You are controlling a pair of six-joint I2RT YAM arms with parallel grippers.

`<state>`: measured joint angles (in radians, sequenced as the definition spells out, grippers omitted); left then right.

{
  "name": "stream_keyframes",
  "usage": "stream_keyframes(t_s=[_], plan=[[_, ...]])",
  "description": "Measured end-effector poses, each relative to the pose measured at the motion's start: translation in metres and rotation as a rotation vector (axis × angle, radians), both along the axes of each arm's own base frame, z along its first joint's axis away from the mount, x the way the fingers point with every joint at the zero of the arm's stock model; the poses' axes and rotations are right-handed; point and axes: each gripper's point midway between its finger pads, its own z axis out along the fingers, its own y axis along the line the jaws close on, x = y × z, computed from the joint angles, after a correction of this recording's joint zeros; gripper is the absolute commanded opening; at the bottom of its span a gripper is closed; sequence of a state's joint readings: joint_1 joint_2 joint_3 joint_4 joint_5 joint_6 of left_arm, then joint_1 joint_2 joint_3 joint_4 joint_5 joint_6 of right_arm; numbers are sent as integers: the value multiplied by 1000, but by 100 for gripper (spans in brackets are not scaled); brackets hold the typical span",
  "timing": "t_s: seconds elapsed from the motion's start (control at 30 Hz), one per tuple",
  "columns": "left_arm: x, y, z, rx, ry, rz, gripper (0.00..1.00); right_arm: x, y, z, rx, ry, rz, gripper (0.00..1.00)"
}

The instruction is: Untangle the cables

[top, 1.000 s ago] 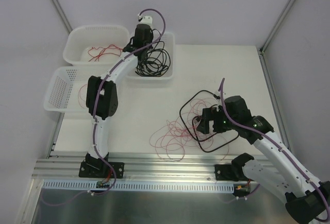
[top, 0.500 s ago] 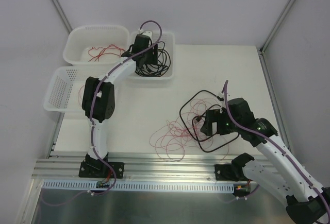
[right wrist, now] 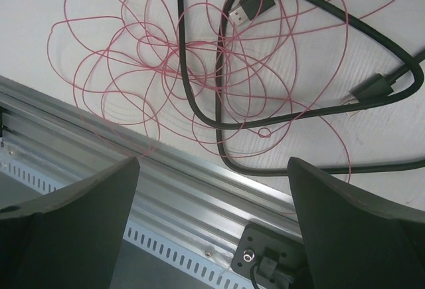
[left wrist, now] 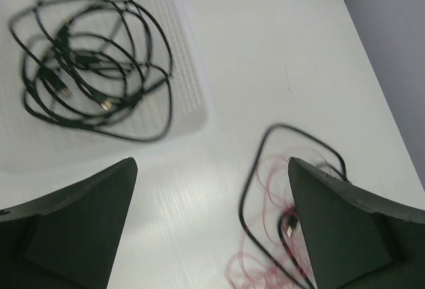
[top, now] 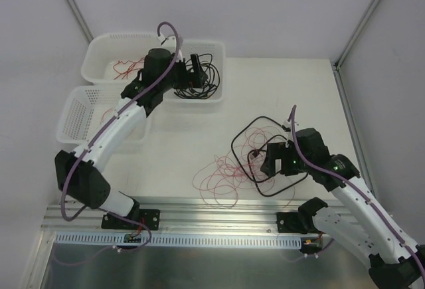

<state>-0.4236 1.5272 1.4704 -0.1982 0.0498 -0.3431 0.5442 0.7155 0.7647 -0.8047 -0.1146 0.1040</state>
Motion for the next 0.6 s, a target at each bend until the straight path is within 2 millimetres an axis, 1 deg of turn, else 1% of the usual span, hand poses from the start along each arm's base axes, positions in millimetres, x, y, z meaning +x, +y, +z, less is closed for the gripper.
stream_keyframes(t_s=[0.07, 0.13, 0.17, 0.23, 0.3, 0.33, 0.37, 0.43, 0.47, 0.5, 0.6], plan=[[-38, -13, -2, -21, 12, -55, 99, 2, -1, -4, -12, 15, -15, 100], [-72, -27, -15, -35, 43, -116, 99, 4, -1, -12, -27, 38, -32, 100], [-92, -35, -28, -37, 79, -150, 99, 5, -1, -17, -35, 54, -38, 99], [-125, -47, -62, -22, 158, -208, 99, 4, -1, -30, -52, 97, -59, 100], [-156, -52, -105, 17, 267, -247, 99, 5, -4, -43, -76, 133, -87, 99], [-166, -52, -122, 34, 307, -255, 99, 5, -6, -49, -91, 144, -104, 99], [-181, -51, -144, 62, 364, -266, 99, 5, -9, -53, -105, 151, -120, 100], [-200, -49, -169, 101, 441, -276, 99, 7, -15, -60, -134, 157, -155, 100], [-207, -49, -178, 113, 469, -278, 98, 8, -18, -61, -145, 155, -174, 99], [-209, -50, -183, 119, 488, -274, 98, 11, -20, -61, -152, 150, -193, 100], [-203, -53, -192, 129, 514, -233, 95, 17, -26, -63, -164, 139, -249, 100]])
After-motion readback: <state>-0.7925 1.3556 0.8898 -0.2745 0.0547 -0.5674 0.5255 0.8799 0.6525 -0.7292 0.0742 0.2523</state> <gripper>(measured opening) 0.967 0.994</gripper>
